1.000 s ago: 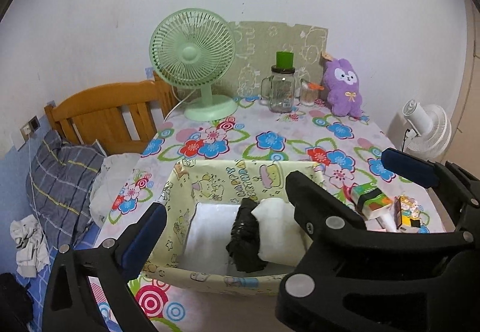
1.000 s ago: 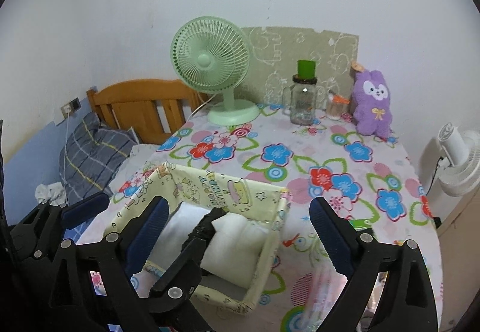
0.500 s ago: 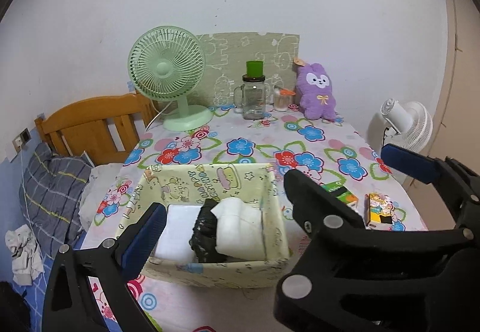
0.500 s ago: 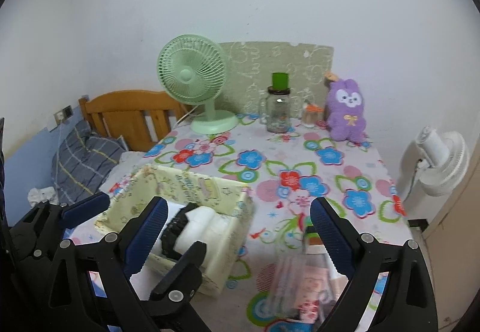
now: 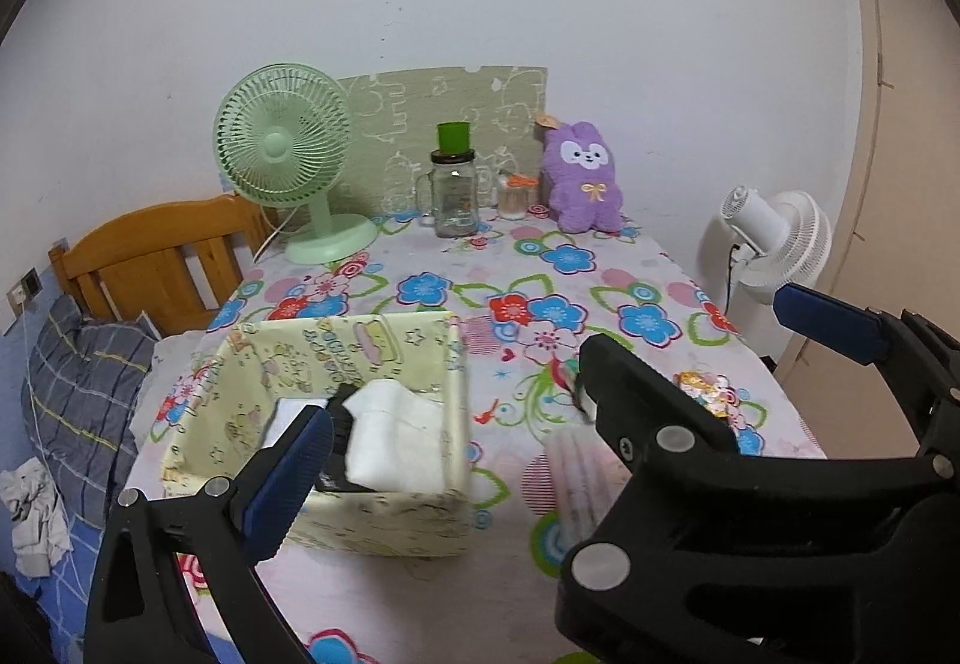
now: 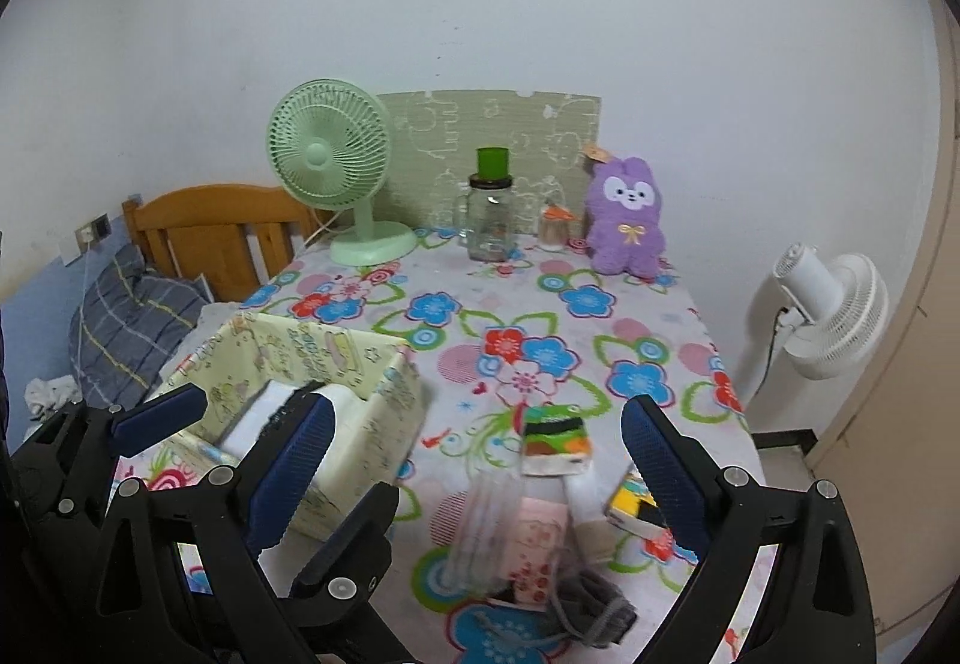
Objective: Organize soft objects
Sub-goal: 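Withdraw both tools from the box back toward the remaining table items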
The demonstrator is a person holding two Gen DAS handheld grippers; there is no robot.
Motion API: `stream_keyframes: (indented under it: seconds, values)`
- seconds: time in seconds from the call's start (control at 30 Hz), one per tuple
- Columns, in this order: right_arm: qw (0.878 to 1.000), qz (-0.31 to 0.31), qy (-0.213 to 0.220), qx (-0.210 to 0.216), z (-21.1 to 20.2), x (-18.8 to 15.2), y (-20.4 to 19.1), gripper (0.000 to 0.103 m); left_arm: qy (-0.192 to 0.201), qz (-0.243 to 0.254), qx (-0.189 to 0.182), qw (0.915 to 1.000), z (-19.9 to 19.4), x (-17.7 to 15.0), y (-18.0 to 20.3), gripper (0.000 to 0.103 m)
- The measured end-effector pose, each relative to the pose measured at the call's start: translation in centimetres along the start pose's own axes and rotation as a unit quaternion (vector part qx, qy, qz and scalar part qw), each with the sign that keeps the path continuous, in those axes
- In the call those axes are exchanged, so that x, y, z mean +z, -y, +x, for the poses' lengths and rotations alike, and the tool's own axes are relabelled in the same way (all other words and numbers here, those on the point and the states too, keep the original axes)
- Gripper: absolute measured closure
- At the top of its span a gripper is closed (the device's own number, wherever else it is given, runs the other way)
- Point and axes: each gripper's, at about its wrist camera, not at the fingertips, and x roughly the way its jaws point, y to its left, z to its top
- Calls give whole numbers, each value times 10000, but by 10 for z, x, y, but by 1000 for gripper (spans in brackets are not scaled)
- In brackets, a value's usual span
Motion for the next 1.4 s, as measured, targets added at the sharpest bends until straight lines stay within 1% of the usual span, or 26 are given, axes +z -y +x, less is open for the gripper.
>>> stream_keyframes:
  seconds: [0.2, 0.37, 0.57, 0.83, 0.93, 1.13, 1.17, 1.2, 1.23, 1.4]
  values:
    - [9999, 124, -50, 69, -5, -13, 20, 5, -56, 71, -214, 9997, 2, -7, 20, 0]
    - [9997, 203, -132, -47, -5, -25, 31, 5, -229, 86, -405, 9989, 11, -15, 32, 0]
    - [9989, 306, -302, -175, 2, -39, 46, 5, -251, 144, -383, 9988, 18, -25, 47, 0]
    - [9976, 472, -442, -240, 11, -56, 61, 4, -388, 241, -481, 9978, 31, -35, 61, 0]
    - [9969, 535, -507, -268, 15, -62, 67, 4, -495, 244, -525, 9971, 37, -40, 66, 1]
    - [9958, 710, -554, -142, 20, -76, 77, 4, -609, 340, -559, 9960, 46, -47, 74, 1]
    - [9958, 727, -544, -142, 21, -77, 78, 4, -623, 338, -545, 9960, 48, -48, 74, 2]
    - [9957, 742, -539, -140, 22, -78, 79, 4, -620, 332, -532, 9961, 48, -49, 75, 7]
    - [9955, 744, -565, -126, 23, -80, 80, 4, -616, 335, -535, 9961, 49, -50, 76, 9]
    - [9953, 664, -683, -171, 31, -87, 81, 4, -710, 406, -488, 9955, 58, -59, 77, 9]
